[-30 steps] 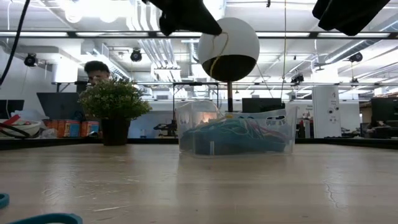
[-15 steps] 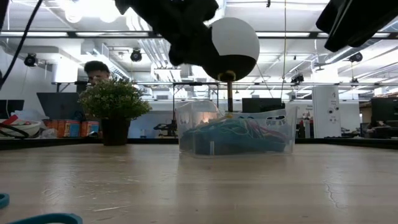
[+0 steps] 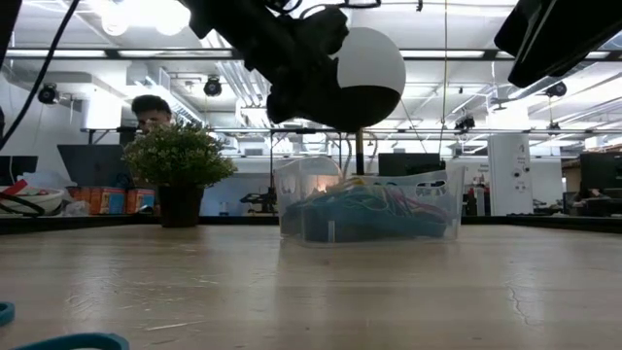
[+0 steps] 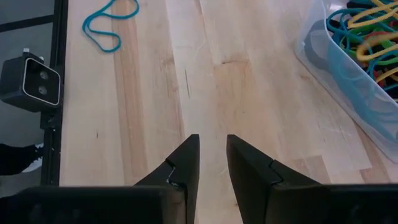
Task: Pick and place rubber bands into bin
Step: Put the yellow rubber band into the transparent bin, then put the blue rubber band into the transparent bin
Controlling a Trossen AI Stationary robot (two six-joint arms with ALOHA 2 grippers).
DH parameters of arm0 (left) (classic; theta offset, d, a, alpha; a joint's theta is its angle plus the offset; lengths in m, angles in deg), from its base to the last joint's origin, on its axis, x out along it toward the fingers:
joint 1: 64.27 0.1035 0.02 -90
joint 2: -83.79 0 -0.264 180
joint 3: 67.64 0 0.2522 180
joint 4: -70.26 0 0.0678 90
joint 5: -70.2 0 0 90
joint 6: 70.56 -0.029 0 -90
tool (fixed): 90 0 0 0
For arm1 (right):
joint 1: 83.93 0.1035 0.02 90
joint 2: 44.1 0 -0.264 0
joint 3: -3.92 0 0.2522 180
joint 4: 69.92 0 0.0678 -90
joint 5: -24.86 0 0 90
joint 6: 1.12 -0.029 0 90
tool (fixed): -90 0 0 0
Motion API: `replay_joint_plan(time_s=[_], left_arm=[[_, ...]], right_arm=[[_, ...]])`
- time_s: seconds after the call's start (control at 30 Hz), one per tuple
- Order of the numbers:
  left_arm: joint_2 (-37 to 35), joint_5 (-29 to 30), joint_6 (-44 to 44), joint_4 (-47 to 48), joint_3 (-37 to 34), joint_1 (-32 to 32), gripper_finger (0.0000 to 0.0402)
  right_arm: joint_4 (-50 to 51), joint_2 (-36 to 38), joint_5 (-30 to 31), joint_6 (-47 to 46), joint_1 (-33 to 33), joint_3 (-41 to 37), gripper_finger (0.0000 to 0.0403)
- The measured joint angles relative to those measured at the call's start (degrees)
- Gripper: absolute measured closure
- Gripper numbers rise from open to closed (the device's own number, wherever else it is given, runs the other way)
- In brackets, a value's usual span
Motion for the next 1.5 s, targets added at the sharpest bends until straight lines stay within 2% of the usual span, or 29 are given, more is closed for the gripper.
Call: replay_joint_plan(time_s=[0.1, 0.4, 0.63, 0.73, 0.9, 0.97, 1.13, 1.3, 1.5], left_arm=[[-0.2, -0.7, -1.2, -0.2, 0.0, 0.0, 0.0382], [-0.4, -1.4, -0.9, -0.1, 0.0, 0.0, 0.0284], [-1.1, -2.7, -0.6, 0.1, 0.2, 0.0, 0.0258], [-1.8, -8.2, 1.2, 0.8, 0.7, 0.0, 0.0257], [-3.5, -23.6, 2.4, 5.7, 0.9, -2.2, 0.0257], [-4.5, -26.5, 2.3, 9.4, 0.9, -4.5, 0.0257], [-6.3, -26.4, 2.4, 17.0, 0.9, -11.0, 0.0258], [-6.9, -24.2, 6.3, 17.1, 0.9, -17.5, 0.0258], [-7.0, -14.1, 6.7, 17.1, -0.1, -25.4, 0.0258]], right_arm=[[0.0, 0.0, 0.0, 0.3, 0.0, -0.1, 0.033], [0.0, 0.0, 0.0, 0.4, 0.0, 0.0, 0.033], [-0.1, 0.0, 0.0, -0.1, 0.0, -0.1, 0.0331], [-0.3, 0.0, 0.0, -0.1, 0.0, -0.1, 0.0335], [-0.5, 0.0, 0.0, 0.0, 0.0, 0.0, 0.033], [-0.6, 0.0, 0.0, 0.2, 0.0, -0.1, 0.0328], [-1.0, 0.0, 0.1, 0.5, -0.1, -0.2, 0.0331], [-1.4, 0.0, 0.1, 1.1, -0.1, -0.3, 0.0334], [-2.1, 0.0, 1.8, 1.3, -0.1, -0.3, 0.0328]])
